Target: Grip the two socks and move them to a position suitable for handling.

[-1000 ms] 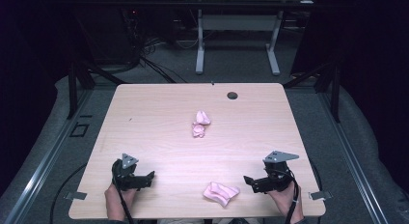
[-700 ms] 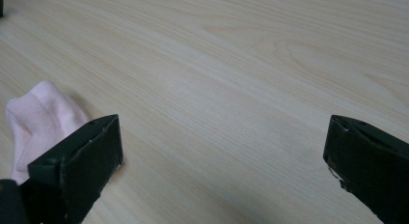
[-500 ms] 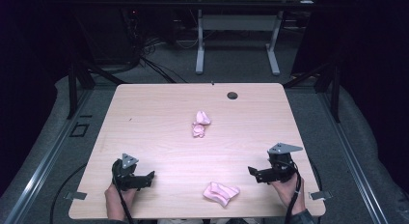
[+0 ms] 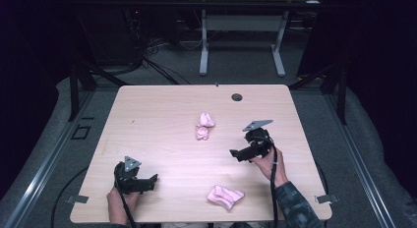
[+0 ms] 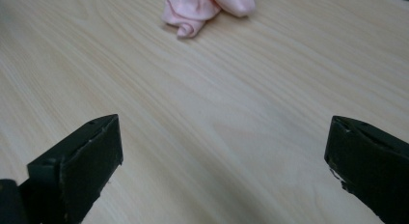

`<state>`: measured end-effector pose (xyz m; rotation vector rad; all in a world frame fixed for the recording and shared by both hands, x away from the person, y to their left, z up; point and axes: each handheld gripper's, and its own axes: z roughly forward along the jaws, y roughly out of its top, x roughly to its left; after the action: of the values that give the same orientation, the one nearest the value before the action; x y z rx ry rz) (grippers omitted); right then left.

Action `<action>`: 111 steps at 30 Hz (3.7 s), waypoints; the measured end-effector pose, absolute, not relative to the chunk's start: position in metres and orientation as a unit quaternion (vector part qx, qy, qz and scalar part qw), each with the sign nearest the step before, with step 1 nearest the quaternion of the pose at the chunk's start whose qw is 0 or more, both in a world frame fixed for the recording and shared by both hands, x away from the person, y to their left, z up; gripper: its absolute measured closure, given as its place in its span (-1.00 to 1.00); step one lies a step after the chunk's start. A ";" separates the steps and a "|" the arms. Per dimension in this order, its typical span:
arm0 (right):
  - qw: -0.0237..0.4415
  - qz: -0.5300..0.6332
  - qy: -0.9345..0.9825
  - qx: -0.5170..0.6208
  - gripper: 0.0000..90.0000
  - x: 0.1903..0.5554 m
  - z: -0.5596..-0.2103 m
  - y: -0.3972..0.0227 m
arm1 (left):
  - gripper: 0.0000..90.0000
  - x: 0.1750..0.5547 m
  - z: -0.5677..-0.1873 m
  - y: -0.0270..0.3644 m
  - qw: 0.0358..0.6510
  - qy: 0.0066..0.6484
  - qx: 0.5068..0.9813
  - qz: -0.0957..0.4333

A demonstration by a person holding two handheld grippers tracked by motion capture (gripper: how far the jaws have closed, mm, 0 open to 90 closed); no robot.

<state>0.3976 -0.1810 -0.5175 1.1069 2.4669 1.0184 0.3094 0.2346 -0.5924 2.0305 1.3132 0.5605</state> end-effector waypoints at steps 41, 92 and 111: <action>0.087 0.315 0.880 0.344 0.71 0.519 -0.562 -0.071 | -0.94 0.309 -0.592 0.235 0.324 0.500 0.774 0.213; 0.117 0.351 0.854 0.365 -0.68 0.324 -0.511 -0.190 | -0.94 0.309 -0.592 0.235 0.324 0.500 0.774 0.214; 0.132 0.353 0.860 0.345 -0.48 0.274 -0.513 -0.182 | -0.94 0.309 -0.592 0.234 0.324 0.501 0.774 0.214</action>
<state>0.2738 -0.1820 -0.5132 1.0019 2.4949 1.0233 0.3091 0.2344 -0.5923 2.0298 1.3135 0.5618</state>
